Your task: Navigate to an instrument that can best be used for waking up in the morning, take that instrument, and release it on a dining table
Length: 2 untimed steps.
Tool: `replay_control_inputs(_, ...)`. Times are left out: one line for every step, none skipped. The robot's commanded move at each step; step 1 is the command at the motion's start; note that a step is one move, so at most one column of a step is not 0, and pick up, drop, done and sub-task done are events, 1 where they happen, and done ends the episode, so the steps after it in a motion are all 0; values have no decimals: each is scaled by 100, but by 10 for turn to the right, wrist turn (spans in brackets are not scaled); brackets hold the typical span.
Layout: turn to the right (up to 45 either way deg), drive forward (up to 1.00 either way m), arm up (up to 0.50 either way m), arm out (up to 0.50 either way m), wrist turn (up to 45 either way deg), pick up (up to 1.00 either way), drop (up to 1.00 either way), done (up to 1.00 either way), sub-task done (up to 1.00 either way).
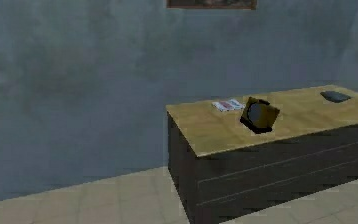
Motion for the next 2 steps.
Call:
replay_control_inputs(-30,0,0,0,0,0,0,0,0)
replay_control_inputs(0,55,0,0,0,0,0,0,0)
